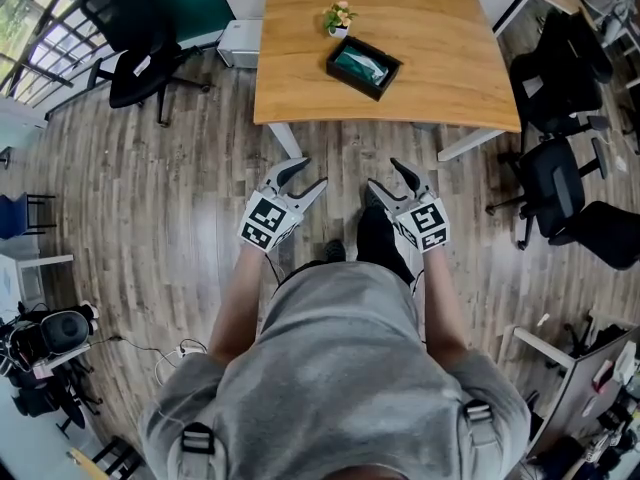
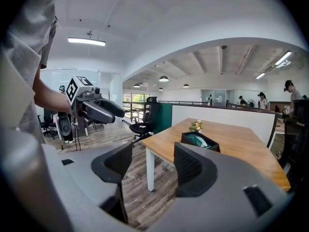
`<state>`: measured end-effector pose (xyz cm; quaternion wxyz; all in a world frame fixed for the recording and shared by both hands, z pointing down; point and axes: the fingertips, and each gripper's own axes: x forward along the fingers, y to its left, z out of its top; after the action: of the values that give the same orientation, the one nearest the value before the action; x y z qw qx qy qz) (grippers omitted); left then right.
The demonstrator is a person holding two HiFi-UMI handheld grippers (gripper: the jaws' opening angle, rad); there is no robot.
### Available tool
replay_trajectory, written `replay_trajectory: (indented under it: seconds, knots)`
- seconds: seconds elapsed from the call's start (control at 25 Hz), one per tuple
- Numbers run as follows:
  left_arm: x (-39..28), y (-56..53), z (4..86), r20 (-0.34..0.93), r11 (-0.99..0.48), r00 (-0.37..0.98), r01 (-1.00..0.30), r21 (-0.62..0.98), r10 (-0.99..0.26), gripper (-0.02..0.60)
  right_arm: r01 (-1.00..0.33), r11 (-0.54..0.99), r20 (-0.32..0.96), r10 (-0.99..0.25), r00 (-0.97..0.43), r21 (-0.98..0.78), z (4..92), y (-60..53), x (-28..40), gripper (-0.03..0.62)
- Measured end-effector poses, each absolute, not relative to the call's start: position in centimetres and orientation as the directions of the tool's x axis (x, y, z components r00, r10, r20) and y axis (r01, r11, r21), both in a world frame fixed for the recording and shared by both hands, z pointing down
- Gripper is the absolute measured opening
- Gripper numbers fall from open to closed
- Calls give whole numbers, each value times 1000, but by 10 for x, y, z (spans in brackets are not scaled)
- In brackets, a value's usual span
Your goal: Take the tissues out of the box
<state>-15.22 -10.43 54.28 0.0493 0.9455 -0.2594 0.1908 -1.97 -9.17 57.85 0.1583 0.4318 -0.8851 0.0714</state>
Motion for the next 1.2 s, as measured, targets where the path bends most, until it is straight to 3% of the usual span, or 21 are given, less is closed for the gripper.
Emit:
replay_trajectory:
  seconds: [1.2]
  knots:
    - [-92, -240, 554, 405, -806, 743, -592, 25, -533, 218, -716, 697, 364, -658, -659, -37, 588, -240, 37, 272]
